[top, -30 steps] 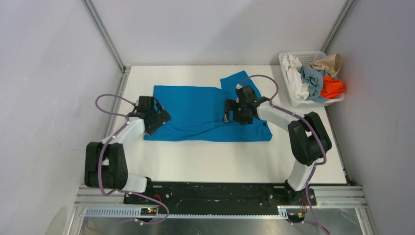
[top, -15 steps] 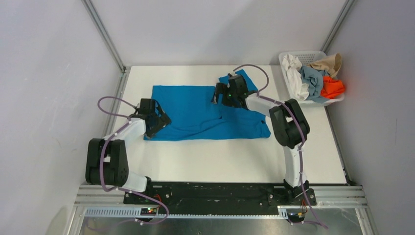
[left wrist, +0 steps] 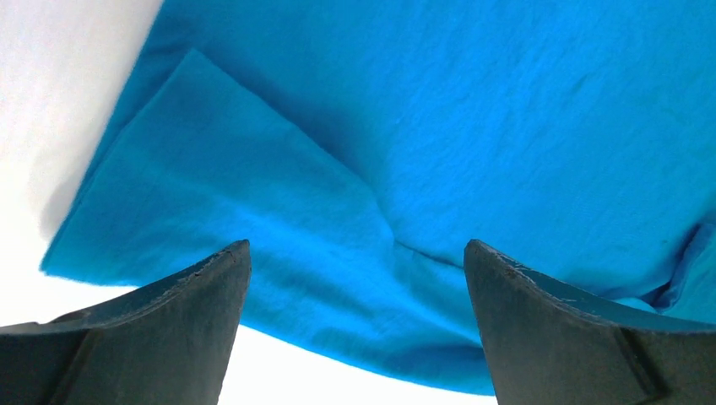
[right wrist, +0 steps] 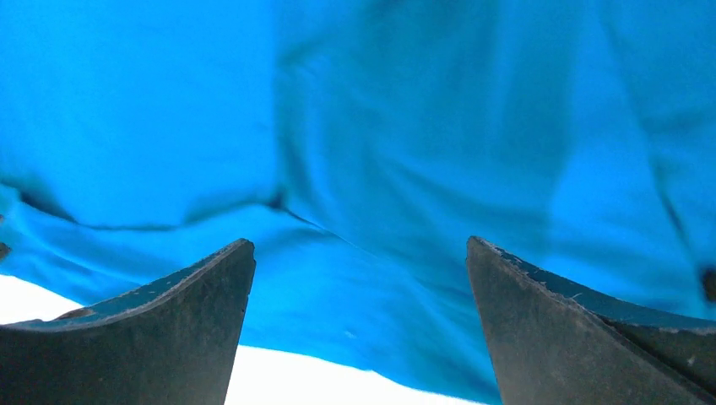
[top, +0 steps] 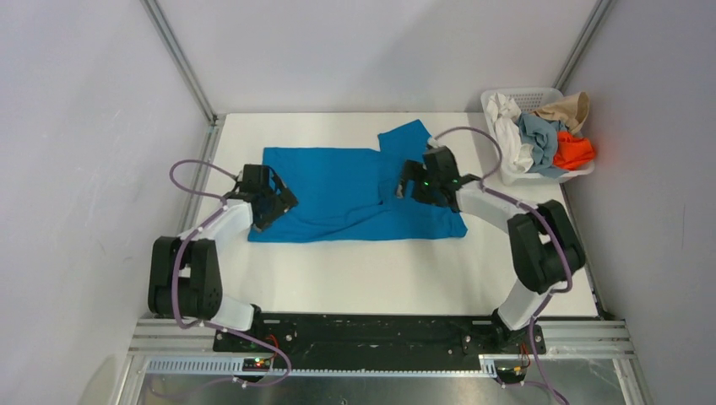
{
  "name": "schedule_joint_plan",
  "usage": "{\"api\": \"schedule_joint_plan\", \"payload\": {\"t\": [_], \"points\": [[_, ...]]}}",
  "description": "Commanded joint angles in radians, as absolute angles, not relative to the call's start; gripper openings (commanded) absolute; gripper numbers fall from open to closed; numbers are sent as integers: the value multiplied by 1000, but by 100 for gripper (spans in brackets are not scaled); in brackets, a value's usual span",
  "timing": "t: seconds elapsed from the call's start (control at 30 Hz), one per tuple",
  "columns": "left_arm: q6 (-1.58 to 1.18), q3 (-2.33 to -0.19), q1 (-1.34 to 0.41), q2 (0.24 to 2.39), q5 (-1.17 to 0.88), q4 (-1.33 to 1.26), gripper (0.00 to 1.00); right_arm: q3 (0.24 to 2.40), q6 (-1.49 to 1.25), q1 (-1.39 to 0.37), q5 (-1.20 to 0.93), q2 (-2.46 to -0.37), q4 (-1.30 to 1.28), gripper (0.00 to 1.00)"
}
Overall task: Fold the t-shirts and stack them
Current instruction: Fold the flattened tshirt in 1/3 of the way
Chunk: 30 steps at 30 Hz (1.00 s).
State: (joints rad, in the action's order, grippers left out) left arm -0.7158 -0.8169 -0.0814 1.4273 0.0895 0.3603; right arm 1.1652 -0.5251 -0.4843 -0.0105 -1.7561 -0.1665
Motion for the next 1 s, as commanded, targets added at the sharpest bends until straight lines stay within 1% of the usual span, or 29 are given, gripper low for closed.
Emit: {"api": "schedule_joint_plan", "payload": {"t": [0.0, 0.1, 0.2, 0.23, 0.37, 0.57, 0.67, 0.7, 0.83, 0.97], "points": [[-731, -861, -98, 1495, 81, 312, 100, 978, -586, -369, -107, -1674, -137, 99], [-750, -857, -94, 1546, 129, 298, 100, 890, -593, -320, -140, -1677, -134, 99], [-783, -815, -55, 1564, 113, 286, 100, 815, -614, -281, -168, -1657, -128, 99], [-794, -784, -48, 1545, 103, 273, 100, 800, -620, -274, -167, -1638, -131, 99], [-841, -687, -12, 1422, 186, 270, 100, 721, -634, -245, -156, -1557, -182, 99], [-853, -547, 17, 1326, 61, 272, 100, 583, -666, -245, -119, -1363, -262, 99], [-885, -462, 10, 1200, 42, 276, 99, 508, -681, -245, -109, -1266, -310, 99], [-908, -413, -24, 1164, 46, 280, 99, 492, -686, -247, -108, -1213, -331, 99], [-985, -263, -72, 930, 75, 321, 98, 409, -684, -252, -109, -1060, -415, 100], [-1039, -157, -89, 662, 88, 434, 98, 370, -701, -266, -95, -905, -505, 100]]}}
